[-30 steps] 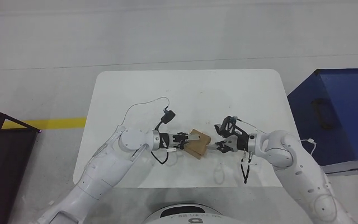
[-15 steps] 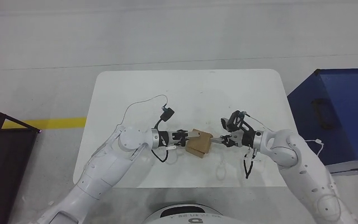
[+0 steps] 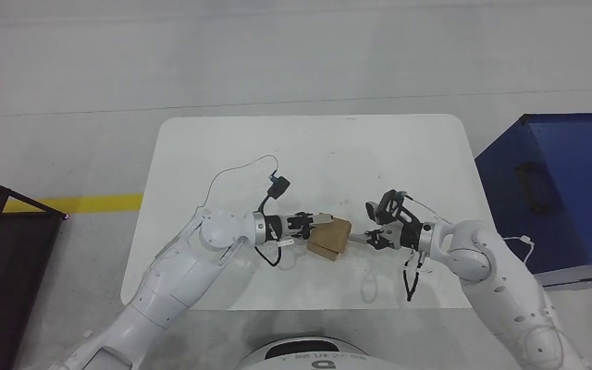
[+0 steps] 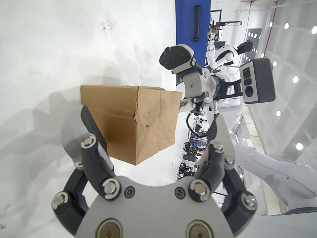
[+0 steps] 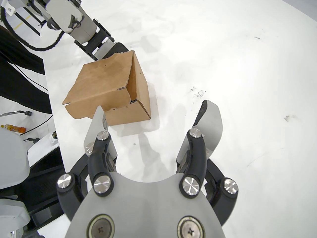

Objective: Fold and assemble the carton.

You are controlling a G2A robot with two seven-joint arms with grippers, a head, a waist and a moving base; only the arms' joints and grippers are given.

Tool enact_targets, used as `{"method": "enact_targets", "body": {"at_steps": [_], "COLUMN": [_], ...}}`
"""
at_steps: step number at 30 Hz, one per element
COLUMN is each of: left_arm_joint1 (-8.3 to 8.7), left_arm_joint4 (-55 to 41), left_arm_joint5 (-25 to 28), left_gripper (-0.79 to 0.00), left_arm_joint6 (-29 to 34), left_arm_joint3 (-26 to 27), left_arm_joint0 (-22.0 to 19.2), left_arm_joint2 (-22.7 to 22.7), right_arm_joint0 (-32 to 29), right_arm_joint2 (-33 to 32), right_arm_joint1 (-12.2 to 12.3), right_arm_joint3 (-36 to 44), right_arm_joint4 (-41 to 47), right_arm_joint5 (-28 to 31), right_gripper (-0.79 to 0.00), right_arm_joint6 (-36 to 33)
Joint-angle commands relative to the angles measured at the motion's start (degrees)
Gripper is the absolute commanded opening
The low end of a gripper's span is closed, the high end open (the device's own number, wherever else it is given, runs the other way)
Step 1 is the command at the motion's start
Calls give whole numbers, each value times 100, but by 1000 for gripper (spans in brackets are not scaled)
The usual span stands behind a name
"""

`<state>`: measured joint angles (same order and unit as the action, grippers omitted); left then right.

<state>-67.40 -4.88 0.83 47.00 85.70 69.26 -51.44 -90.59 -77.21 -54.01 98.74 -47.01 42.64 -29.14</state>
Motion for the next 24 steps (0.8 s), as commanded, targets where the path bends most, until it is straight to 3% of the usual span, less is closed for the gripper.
{"method": "enact_targets", "body": {"at_steps": [1, 24], "left_arm_joint1": [-3, -36], "left_arm_joint4": [-10, -26], "left_arm_joint5": [10, 93], "left_gripper": [0, 0], "left_arm_joint6": [5, 85], "left_arm_joint3": [-38, -230], "left_arm_joint0": [-12, -149], "left_arm_joint2": [1, 60], "right_arm_joint0": [79, 228], "right_arm_joint2": [68, 186], "right_arm_joint1": [-8, -4], "right_arm_joint3": [-85, -238], "right_arm_joint4": [9, 73], "right_arm_joint5": [0, -56], "right_gripper": [-139, -145], "right_arm_joint6": [19, 251]}}
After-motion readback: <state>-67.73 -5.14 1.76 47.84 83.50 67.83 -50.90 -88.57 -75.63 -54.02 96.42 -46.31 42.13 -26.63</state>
